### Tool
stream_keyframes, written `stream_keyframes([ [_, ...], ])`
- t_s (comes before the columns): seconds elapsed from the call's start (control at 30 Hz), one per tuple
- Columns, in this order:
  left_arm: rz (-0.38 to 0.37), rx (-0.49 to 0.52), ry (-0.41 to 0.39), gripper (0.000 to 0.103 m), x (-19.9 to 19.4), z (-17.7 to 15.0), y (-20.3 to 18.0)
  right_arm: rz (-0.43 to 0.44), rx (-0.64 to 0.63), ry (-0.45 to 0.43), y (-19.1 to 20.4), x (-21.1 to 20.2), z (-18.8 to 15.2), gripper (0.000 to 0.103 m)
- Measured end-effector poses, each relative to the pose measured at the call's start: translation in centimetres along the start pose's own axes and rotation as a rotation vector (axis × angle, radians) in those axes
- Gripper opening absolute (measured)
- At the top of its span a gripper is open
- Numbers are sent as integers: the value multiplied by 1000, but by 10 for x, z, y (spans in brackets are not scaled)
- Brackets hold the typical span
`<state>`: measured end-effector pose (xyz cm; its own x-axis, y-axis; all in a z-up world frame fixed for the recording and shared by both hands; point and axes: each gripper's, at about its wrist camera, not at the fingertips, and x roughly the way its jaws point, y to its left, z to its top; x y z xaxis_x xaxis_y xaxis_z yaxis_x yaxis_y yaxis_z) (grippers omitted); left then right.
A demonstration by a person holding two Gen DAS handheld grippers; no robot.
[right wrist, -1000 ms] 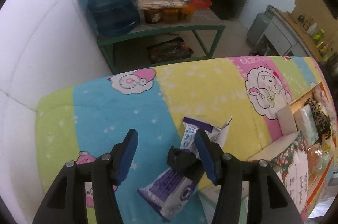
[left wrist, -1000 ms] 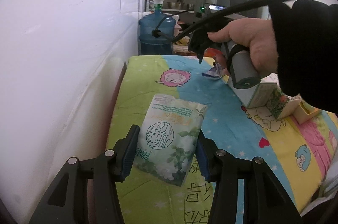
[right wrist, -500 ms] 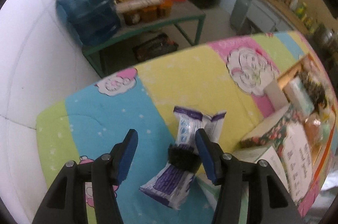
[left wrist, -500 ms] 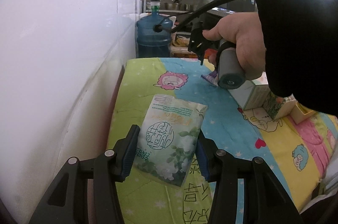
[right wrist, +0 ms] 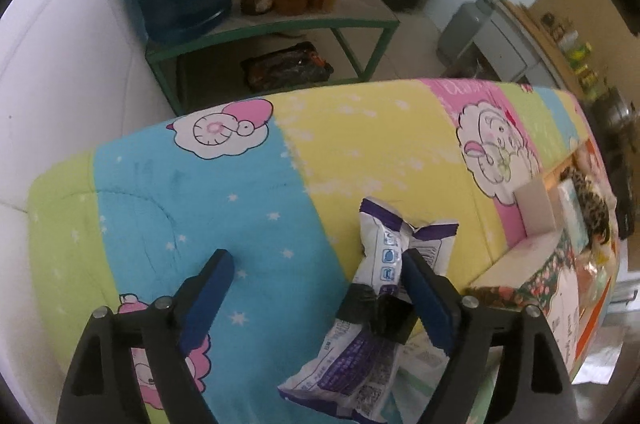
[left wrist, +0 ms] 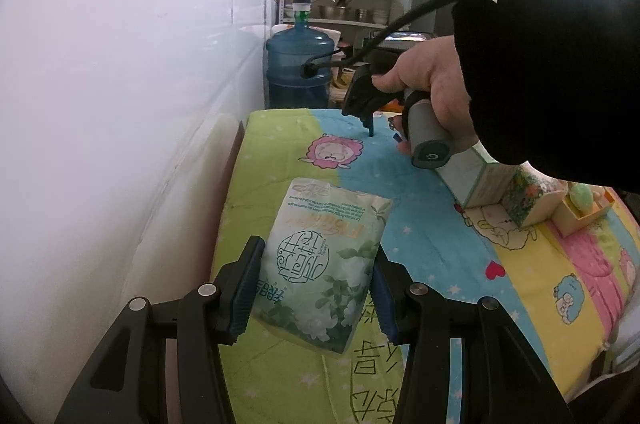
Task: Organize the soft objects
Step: 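Carry the tissue pack with the left tool while the right tool carries the wrapper to the box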
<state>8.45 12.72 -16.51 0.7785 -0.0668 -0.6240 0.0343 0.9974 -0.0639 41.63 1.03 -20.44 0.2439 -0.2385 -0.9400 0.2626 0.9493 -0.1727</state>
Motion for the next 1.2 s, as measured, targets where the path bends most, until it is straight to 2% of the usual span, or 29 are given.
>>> stream_keyframes([
  [0.03, 1, -1, 0, 51, 0, 0, 0, 2, -11, -10, 0, -1, -1, 80],
  [0.07, 1, -1, -1, 51, -1, 0, 0, -5, -28, -30, 2, -4, -2, 64],
  [0.1, 1, -1, -2, 51, -1, 0, 0, -32, -58, -63, 4, -9, -4, 39],
  [0.13, 0, -2, -4, 51, -1, 0, 0, -51, -82, -89, 5, -12, -5, 26],
  [0.17, -2, -2, -5, 51, -1, 1, 0, -32, -104, -119, 6, -17, -7, 18],
  [0.2, -5, -1, -7, 51, -1, 1, -1, 17, -117, -125, 7, -19, -9, 18],
  [0.4, -18, 17, -13, 51, 2, 3, -6, 136, -186, -161, 5, -31, -28, 14],
  [0.7, -5, 48, -9, 51, 3, 2, -13, 444, -263, -190, -7, -77, -66, 14],
  [0.8, 5, 42, -10, 51, 4, 2, -13, 567, -292, -202, -19, -96, -78, 14],
  [0.9, 14, 45, -11, 51, 4, 2, -14, 653, -333, -221, -33, -116, -93, 14],
  [1.07, 6, 66, -13, 51, 0, 0, -18, 720, -386, -257, -64, -138, -117, 14],
  [1.2, -10, 81, -5, 51, -3, -3, -24, 763, -403, -251, -87, -145, -136, 14],
])
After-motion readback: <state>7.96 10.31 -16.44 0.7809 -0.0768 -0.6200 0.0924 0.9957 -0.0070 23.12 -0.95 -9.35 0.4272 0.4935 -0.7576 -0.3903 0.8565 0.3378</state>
